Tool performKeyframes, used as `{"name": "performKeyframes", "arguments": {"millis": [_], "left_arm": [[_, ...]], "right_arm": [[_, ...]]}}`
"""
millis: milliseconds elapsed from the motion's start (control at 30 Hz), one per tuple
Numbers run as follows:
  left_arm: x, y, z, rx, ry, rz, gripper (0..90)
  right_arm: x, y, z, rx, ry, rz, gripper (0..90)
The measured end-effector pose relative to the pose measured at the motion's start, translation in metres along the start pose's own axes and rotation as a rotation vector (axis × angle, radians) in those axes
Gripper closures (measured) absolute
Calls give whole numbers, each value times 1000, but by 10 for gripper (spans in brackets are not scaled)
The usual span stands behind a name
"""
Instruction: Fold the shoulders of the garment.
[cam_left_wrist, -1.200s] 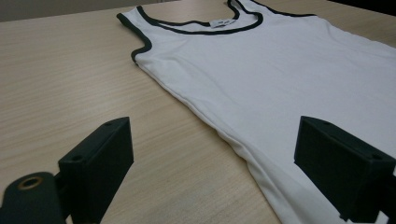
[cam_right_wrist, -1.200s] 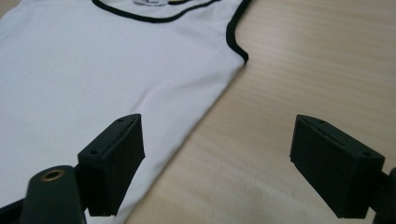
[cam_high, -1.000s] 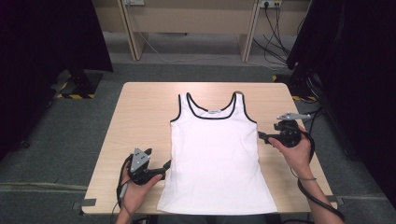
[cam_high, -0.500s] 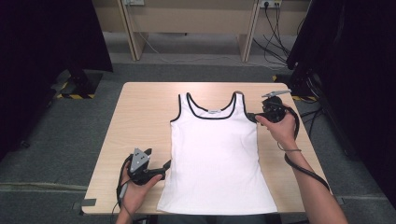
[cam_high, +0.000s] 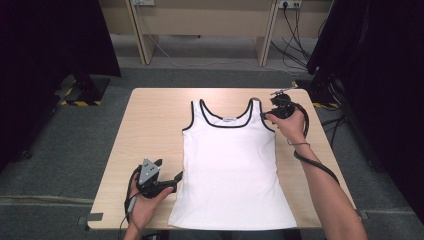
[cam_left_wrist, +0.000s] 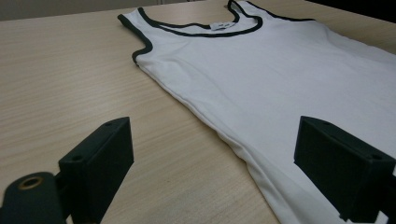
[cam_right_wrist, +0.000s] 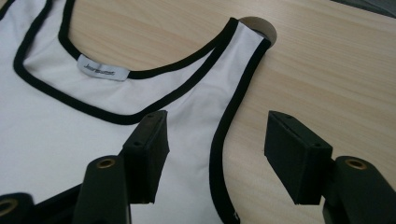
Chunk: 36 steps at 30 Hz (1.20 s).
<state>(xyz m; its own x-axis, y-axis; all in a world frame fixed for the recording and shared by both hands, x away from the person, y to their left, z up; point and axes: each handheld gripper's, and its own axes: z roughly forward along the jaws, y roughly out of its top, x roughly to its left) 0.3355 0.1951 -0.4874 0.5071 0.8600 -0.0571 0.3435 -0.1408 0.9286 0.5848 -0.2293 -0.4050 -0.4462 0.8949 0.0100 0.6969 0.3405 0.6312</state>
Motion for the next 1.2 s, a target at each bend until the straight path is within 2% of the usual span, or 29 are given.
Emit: {"name": "performKeyframes", "arguments": {"millis": [200, 333, 600, 833, 1200], "left_arm": [[0, 0, 0, -1, -2, -3, 113], [0, 0, 0, -1, -3, -2, 113], [0, 0, 0, 2, -3, 0, 113], [0, 0, 0, -1, -3, -1, 113], [0, 0, 0, 0, -3, 1, 113]], "right_arm": [[-4, 10, 15, 30, -25, 14, 467], [-8, 14, 30, 57, -31, 46, 524], [-11, 20, 49, 75, -15, 89, 580], [-13, 21, 64, 104, -30, 114, 582], [-9, 25, 76, 121, -59, 101, 546]]}}
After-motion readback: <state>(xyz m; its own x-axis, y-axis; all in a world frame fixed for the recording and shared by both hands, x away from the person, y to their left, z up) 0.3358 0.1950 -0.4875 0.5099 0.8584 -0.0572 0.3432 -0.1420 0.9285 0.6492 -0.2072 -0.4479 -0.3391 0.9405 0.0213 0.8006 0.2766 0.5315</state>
